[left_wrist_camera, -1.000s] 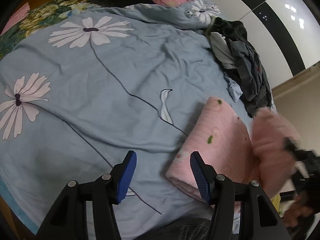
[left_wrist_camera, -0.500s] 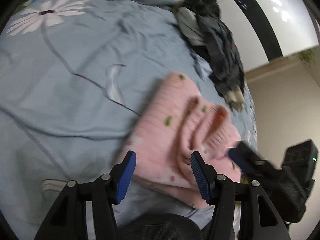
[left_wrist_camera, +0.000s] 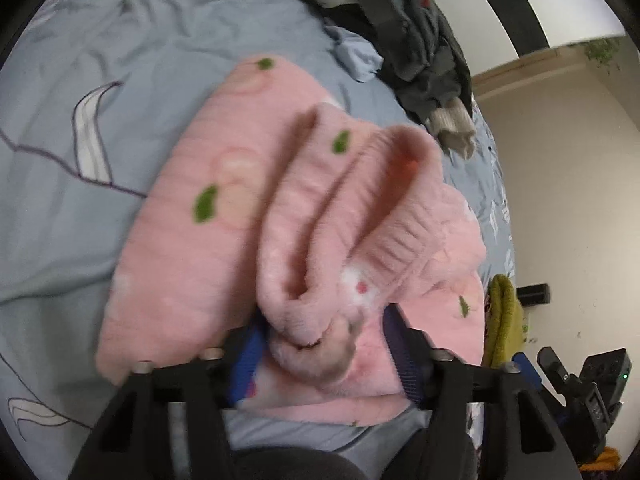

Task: Fold clothes
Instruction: 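Grasp the folded pink garment edge with the left gripper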

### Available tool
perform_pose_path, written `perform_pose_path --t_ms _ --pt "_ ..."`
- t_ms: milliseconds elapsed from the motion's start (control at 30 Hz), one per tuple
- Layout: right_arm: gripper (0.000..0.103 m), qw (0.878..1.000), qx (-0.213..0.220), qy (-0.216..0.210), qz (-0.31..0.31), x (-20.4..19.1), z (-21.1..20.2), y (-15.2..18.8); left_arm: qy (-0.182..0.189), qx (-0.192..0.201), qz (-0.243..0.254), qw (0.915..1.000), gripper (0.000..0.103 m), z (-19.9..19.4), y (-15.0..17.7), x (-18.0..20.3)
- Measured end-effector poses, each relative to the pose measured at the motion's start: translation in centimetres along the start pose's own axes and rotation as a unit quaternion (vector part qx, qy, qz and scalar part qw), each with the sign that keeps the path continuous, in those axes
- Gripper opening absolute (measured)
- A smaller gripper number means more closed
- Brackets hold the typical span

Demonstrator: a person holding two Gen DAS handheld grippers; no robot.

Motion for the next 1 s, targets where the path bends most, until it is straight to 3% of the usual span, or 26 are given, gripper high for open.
perform_pose_path --t_ms 133,300,367,433,500,567,867,1000 --pt "0.052 1.0 0.0 -0.002 0.006 0.3 -0.5 0.0 -0.022 0.03 0.029 0.9989 0.024 -1.2 -0.5 1.1" --pt "0.052 1.0 0.002 -0.009 -0.003 -0.1 -0.6 0.1 0.044 0.144 0.039 0.9879 0.024 -9.8 -1.7 1.1" --pt "0.052 1.0 0.0 -0.01 -0.005 -0.1 -0.4 0.3 0.022 0.172 0.042 0.984 0.024 -11.1 -1.4 -0.2" --pt "0.052 1.0 -0.01 -0.008 0.0 0.3 0.4 0.7 -0.02 0.165 0.048 0.985 0.024 -9.6 -1.3 -1.7" --pt "0.052 1.0 -0.023 -0.006 0.007 0.7 1.3 1.2 -0.054 0.099 0.031 0.9932 0.025 -5.4 -1.3 -4.2" --pt "0.052 0.999 -0.036 0.0 0.008 0.9 2.2 1.6 -0.068 0.072 0.007 0.9951 0.025 -3.2 -1.0 -6.3" --pt "0.052 0.997 -0.067 0.022 0.02 2.5 3.9 2.2 -0.069 0.072 0.019 0.9948 0.034 -4.3 -0.9 -6.7" --pt "0.052 0.996 -0.079 0.038 0.014 3.1 3.7 2.4 -0.113 0.107 0.035 0.9872 0.038 -7.1 0.0 -7.4"
Point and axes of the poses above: each gripper's, at about its wrist camera, not at the fingertips, and z roughly the way its jaws point, x to its right, y to its underside, the point moved 1 cm from there along z, roughly the way its jaws point, and after that the axes turned 15 degrees about -y, right-handed, at the moved point
